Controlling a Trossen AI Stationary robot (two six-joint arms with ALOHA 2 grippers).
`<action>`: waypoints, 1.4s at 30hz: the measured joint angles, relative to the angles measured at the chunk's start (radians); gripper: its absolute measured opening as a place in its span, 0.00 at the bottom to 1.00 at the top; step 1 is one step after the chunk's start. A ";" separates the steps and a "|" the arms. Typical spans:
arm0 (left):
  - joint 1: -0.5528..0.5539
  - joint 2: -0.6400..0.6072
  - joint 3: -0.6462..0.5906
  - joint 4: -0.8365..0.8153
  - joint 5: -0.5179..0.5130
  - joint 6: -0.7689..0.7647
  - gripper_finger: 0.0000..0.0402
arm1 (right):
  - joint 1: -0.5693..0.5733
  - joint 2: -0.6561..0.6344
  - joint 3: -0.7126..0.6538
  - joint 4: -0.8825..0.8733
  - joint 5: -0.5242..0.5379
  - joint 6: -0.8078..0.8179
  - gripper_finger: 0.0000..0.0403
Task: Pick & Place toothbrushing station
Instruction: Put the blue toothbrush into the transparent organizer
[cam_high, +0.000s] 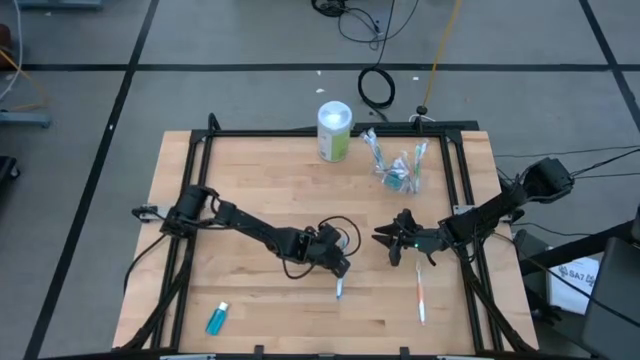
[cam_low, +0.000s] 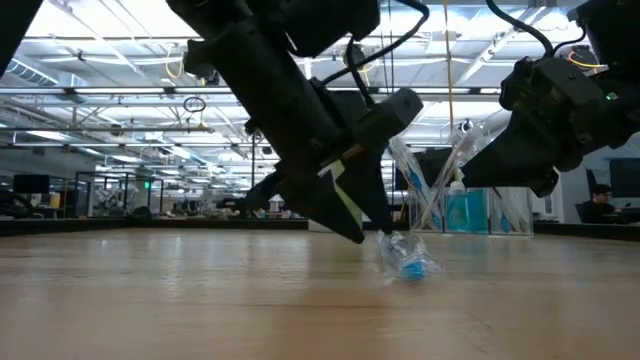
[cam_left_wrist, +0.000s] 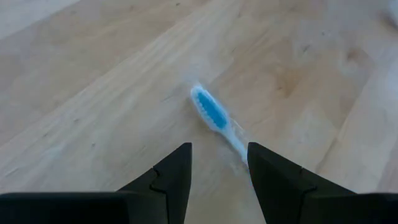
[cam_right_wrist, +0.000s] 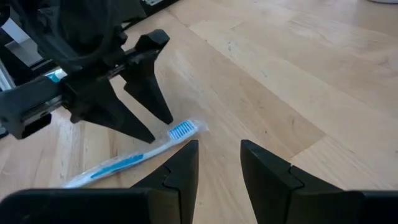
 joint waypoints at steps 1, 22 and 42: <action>0.002 0.000 0.000 -0.003 0.001 0.000 0.40 | 0.000 0.000 0.000 0.000 0.000 -0.001 0.28; 0.009 -0.002 0.000 0.027 0.007 0.036 0.40 | 0.000 0.000 0.000 -0.005 0.001 -0.001 0.28; 0.061 0.041 0.001 0.071 0.086 0.095 0.36 | 0.000 0.000 0.000 -0.006 0.001 -0.005 0.28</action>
